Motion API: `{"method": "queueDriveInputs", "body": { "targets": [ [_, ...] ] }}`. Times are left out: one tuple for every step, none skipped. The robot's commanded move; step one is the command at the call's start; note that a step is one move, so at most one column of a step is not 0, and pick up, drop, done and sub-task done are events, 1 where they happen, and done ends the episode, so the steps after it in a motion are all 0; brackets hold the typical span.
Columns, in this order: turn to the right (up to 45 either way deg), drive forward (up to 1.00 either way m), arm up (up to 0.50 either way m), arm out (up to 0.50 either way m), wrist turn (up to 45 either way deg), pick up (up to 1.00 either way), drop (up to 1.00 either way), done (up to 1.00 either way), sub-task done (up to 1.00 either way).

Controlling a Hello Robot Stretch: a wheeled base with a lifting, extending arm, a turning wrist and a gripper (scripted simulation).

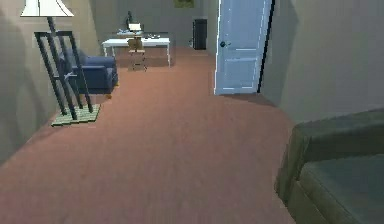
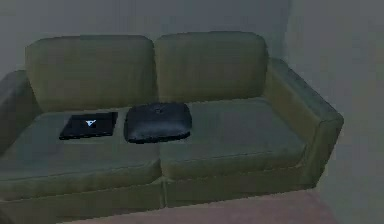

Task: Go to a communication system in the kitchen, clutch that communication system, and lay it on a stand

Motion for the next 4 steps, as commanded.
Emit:
{"method": "queueDriveInputs", "body": {
  "targets": [
    [0.0, 1.00, 0.00, 0.00, 0.0, 0.00, 0.00, 0.00, 0.00],
    [0.0, 1.00, 0.00, 0.00, 0.0, 0.00, 0.00, 0.00, 0.00],
    [-3.0, 0.00, 0.00, 0.00, 0.0, 0.00, 0.00, 0.00, 0.00],
    [0.0, 1.00, 0.00, 0.00, 0.0, 0.00, 0.00, 0.00, 0.00]
  ]
}}
